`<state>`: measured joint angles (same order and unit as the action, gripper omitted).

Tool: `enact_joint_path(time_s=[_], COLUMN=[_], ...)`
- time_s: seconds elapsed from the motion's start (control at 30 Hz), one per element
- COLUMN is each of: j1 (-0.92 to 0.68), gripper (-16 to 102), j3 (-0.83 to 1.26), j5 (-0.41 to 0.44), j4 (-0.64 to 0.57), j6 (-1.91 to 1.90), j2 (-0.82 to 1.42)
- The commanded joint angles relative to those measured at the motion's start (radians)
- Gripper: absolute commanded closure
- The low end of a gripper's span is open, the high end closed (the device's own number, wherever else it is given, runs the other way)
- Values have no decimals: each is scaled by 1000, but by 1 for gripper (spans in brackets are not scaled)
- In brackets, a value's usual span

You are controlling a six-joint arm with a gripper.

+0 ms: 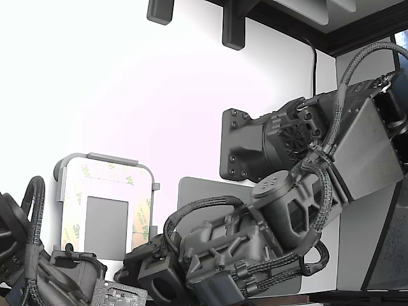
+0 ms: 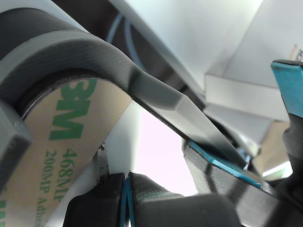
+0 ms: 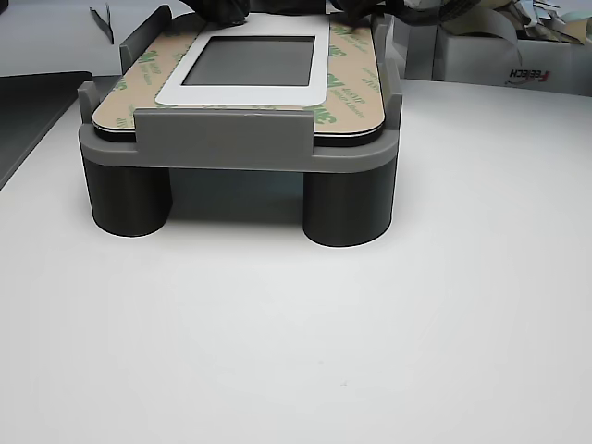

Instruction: Peel off protective film from adhesive tape.

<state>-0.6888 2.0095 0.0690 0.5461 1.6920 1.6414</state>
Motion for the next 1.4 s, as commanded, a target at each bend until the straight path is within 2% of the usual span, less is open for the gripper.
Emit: enact_joint_path(time_s=[0.0, 1.37], j1=[14, -8], gripper=[97, 97], j3=[-15, 11], j5=[-2, 3], j4=[-6, 15], j6=[2, -21], j2=[29, 72])
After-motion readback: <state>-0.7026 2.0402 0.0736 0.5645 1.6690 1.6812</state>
